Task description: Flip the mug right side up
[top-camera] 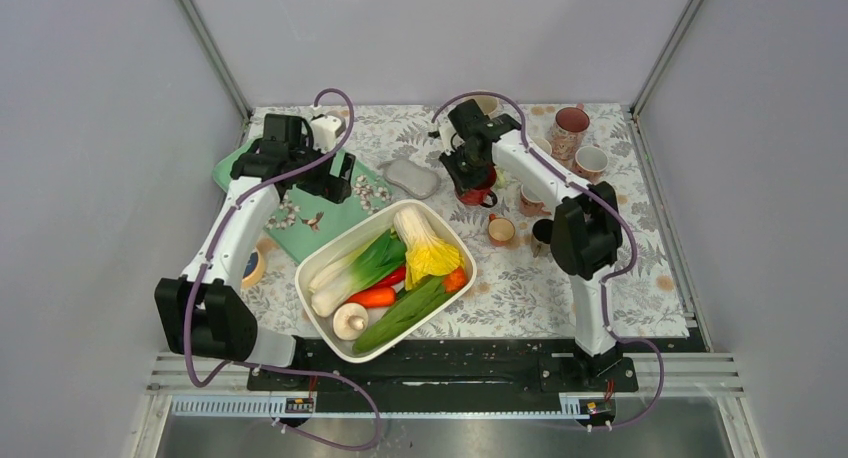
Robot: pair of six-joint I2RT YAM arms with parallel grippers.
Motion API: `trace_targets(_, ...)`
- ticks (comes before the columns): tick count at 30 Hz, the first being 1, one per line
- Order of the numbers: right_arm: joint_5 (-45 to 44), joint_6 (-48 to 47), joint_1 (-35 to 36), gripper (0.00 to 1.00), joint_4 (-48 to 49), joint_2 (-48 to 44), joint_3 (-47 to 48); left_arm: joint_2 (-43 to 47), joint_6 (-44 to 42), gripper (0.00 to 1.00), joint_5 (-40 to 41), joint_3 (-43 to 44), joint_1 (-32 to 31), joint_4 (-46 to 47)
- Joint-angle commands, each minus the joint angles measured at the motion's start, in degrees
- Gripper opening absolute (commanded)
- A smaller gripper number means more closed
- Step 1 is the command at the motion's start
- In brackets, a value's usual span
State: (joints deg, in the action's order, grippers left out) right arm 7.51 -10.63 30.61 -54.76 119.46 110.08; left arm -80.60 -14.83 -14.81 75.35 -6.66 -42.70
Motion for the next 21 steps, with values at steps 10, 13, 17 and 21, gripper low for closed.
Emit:
trace_targets(10,2.78,0.70,0.46,0.00,3.61,6.18,1.15,-0.22,-0.54,0.99,-0.38,-0.34,0.42,2.51)
trace_targets(13,2.22,0.77,0.50,0.00,3.54,8.28,2.90,-0.01,-0.67,0.99,-0.19,-0.46,0.42,2.53)
trace_targets(17,1.01,1.24,0.52,0.04,3.47,10.07,4.91,0.22,-0.78,0.99,-0.18,-0.67,0.55,2.50)
trace_targets(21,0.48,1.74,0.49,0.25,1.85,11.14,7.01,0.42,-0.81,0.99,-0.17,-0.69,0.72,2.48)
